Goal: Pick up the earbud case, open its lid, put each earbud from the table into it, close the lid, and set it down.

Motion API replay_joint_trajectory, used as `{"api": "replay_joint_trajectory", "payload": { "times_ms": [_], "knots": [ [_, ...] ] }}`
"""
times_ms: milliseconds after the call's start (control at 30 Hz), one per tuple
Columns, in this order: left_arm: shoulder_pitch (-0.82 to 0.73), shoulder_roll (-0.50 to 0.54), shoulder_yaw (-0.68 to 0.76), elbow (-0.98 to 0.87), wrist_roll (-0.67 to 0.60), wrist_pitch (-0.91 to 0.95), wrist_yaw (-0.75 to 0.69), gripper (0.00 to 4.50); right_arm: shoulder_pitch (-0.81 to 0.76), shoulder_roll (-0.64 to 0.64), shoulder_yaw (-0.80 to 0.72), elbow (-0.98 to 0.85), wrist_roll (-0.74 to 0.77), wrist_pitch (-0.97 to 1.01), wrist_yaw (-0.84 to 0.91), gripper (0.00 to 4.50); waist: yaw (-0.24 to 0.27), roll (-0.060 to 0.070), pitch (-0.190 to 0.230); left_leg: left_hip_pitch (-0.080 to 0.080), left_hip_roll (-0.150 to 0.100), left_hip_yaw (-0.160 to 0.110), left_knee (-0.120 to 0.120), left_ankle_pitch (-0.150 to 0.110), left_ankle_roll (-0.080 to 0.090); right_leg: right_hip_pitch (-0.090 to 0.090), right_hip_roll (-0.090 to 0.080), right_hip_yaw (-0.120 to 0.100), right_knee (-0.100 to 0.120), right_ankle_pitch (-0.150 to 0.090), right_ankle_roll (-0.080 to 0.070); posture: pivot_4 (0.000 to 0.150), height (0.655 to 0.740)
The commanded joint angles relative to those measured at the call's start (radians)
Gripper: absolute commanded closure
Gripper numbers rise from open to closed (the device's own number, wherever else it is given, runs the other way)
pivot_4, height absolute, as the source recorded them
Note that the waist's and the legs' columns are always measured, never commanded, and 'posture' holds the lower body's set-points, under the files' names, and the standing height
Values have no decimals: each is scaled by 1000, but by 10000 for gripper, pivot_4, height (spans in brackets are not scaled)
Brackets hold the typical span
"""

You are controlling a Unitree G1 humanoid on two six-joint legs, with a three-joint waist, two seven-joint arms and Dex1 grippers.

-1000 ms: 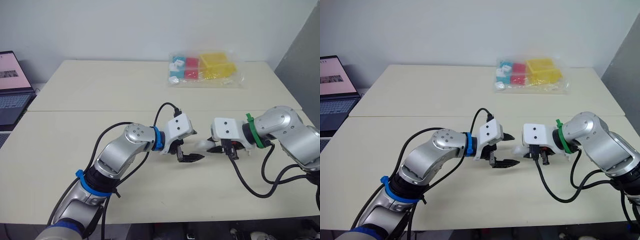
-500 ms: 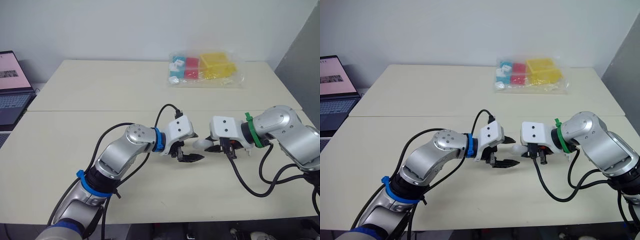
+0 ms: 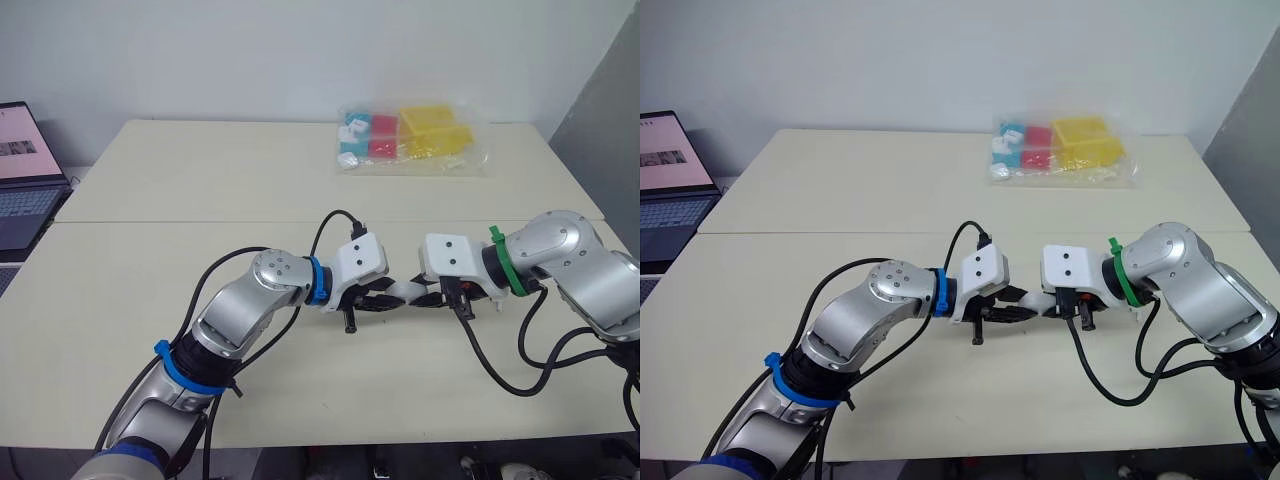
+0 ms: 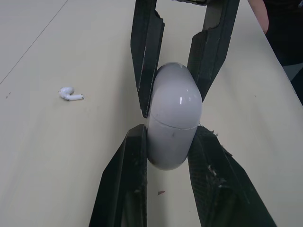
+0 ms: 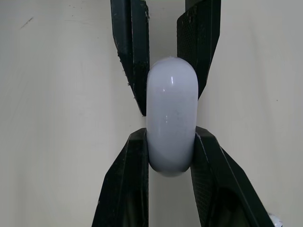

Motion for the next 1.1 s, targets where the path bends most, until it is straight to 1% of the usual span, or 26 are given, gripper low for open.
{"api": "replay_joint_trajectory", "payload": {
  "times_ms": [33, 67, 133, 167, 200, 233, 333, 400, 433, 500, 600, 700, 800, 900, 1000, 1100],
  "knots": [
    [7, -9, 11, -10, 4, -29, 8, 36831, -17, -1, -41, -29, -9, -24, 2, 37101, 0, 0, 0, 0, 0, 0, 0, 0, 0, 0, 0, 0, 0, 0, 0, 1500, 7400],
    [9, -9, 10, -9, 5, -33, 8, 36831, -15, -3, -42, -30, -8, -21, 5, 37101, 0, 0, 0, 0, 0, 0, 0, 0, 0, 0, 0, 0, 0, 0, 0, 1500, 7400],
    [16, -8, 10, -8, 9, -41, 8, 36831, -4, -24, -43, -26, -15, -30, 19, 29867, 0, 0, 0, 0, 0, 0, 0, 0, 0, 0, 0, 0, 0, 0, 0, 1500, 7400],
    [20, -6, 10, -7, 12, -49, 9, 36853, 3, -41, -46, -27, -14, -28, 31, 26820, 0, 0, 0, 0, 0, 0, 0, 0, 0, 0, 0, 0, 0, 0, 0, 1500, 7400],
    [23, -6, 10, -6, 14, -55, 9, 36889, 8, -53, -49, -26, -11, -27, 41, 24808, 0, 0, 0, 0, 0, 0, 0, 0, 0, 0, 0, 0, 0, 0, 0, 1500, 7400],
    [26, -5, 10, -3, 17, -60, 10, 36894, 11, -59, -55, -25, -9, -19, 39, 20257, 0, 0, 0, 0, 0, 0, 0, 0, 0, 0, 0, 0, 0, 0, 0, 1500, 7400],
    [41, -6, 15, 4, 22, -70, 14, 36894, 15, -85, -70, -3, -18, -18, 35, 10984, 0, 0, 0, 0, 0, 0, 0, 0, 0, 0, 0, 0, 0, 0, 0, 1500, 7400],
    [49, -10, 19, 7, 21, -63, 20, 36894, 17, -103, -84, 9, -15, -19, 44, 3214, 0, 0, 0, 0, 0, 0, 0, 0, 0, 0, 0, 0, 0, 0, 0, 1500, 7400],
    [54, -8, 20, 9, 22, -70, 18, 36894, 19, -114, -95, 16, -15, -26, 49, 445, 0, 0, 0, 0, 0, 0, 0, 0, 0, 0, 0, 0, 0, 0, 0, 1500, 7400],
    [74, -3, 28, 17, 24, -83, 21, 36894, 28, -161, -138, 44, -15, -53, 69, 0, 0, 0, 0, 0, 0, 0, 0, 0, 0, 0, 0, 0, 0, 0, 0, 1500, 7400],
    [119, -53, 104, 39, -50, -105, 26, 36894, 68, -189, -242, 59, 5, -168, 69, 0, 0, 0, 0, 0, 0, 0, 0, 0, 0, 0, 0, 0, 0, 0, 0, 1500, 7400],
    [184, -110, 181, 101, -100, -240, -2, 36894, 127, -127, -363, 24, 57, -257, 15, 0, -1, 0, 0, 1, 1, 0, 0, 0, 0, 1, 0, 0, 0, 0, 0, 1500, 7400],
    [221, -152, 230, 134, -131, -285, 5, 36894, 177, -73, -422, -32, 83, -283, -35, 0, 0, 0, 0, 2, 1, 1, 0, 0, 0, 3, 0, 0, 0, 0, 0, 1500, 7400],
    [234, -145, 221, 152, -107, -337, -8, 36894, 208, -57, -436, -88, 100, -273, -57, 0, 1, 0, 0, 2, 0, 1, 1, 0, 0, 3, 0, -1, 1, 1, -1, 1500, 7400],
    [233, -143, 213, 167, -100, -390, -28, 36894, 202, -33, -397, -128, 83, -250, -101, 0, 1, 0, 0, 3, 0, 1, 1, 0, 0, 3, 0, 0, 1, 2, 0, 1500, 7400],
    [234, -136, 194, 170, -78, -455, -58, 36894, 174, 6, -350, -113, 36, -259, -150, 0, 0, 0, 0, 3, 0, 1, 1, 0, 0, 4, 0, 0, 1, 2, 0, 1500, 7400]
  ]
}}
